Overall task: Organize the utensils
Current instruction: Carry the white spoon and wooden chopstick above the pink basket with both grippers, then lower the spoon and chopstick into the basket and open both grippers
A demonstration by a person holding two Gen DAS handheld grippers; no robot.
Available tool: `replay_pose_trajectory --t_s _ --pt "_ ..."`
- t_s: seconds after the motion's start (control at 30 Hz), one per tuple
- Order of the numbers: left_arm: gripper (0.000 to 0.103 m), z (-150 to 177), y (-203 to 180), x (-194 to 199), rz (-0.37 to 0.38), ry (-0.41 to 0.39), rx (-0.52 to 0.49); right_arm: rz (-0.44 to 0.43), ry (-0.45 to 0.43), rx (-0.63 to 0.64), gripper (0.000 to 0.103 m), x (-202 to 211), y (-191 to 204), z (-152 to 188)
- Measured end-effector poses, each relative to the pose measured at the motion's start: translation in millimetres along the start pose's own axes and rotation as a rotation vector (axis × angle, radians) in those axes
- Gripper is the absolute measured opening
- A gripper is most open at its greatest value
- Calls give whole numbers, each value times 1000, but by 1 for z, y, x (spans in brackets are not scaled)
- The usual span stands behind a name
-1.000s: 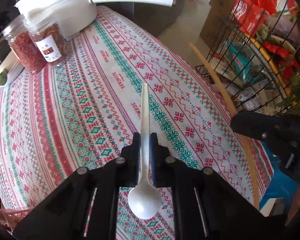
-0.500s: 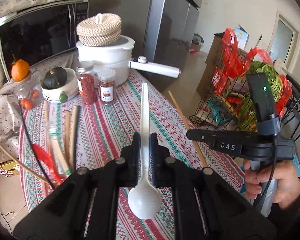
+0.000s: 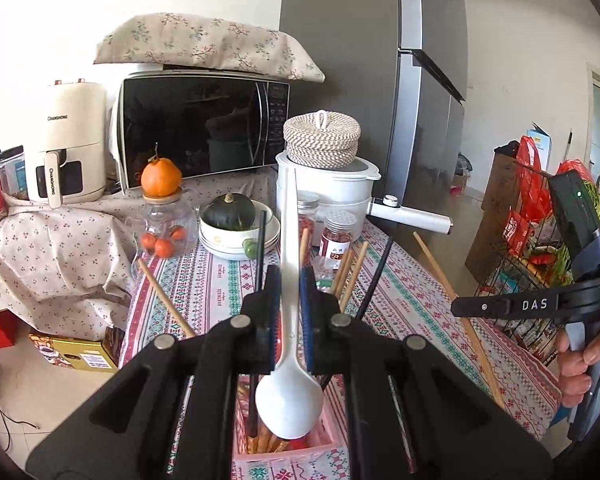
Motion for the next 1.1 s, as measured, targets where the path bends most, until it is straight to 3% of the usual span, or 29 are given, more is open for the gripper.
replay_pose_trajectory --t_s 0.37,0.63,0.7,0.87,1.0,1.1 --pt "11 34 8 -12 32 53 6 -81 -128 38 7 4 36 4" --pt "12 57 20 -6 94 193 85 -190 -277 97 7 10 73 11" --pt "19 59 24 1 102 220 101 -216 -313 112 7 11 84 13" --pt "54 60 38 23 68 284 105 -267 -380 116 7 11 111 18" --pt "61 71 56 28 0 414 113 -255 -423 112 7 5 131 24" --pt "62 79 72 29 8 459 184 -200 -484 144 7 -1 145 29"
Point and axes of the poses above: each gripper's, at about its wrist camera, not at the fingertips, and x roughly against the way its jaws point, y to its left, z to its underside, the point moved 4 cm from there along -x, roughly the way its jaws point, and after that the axes turned 10 degrees about -x, right-handed, at the moved point
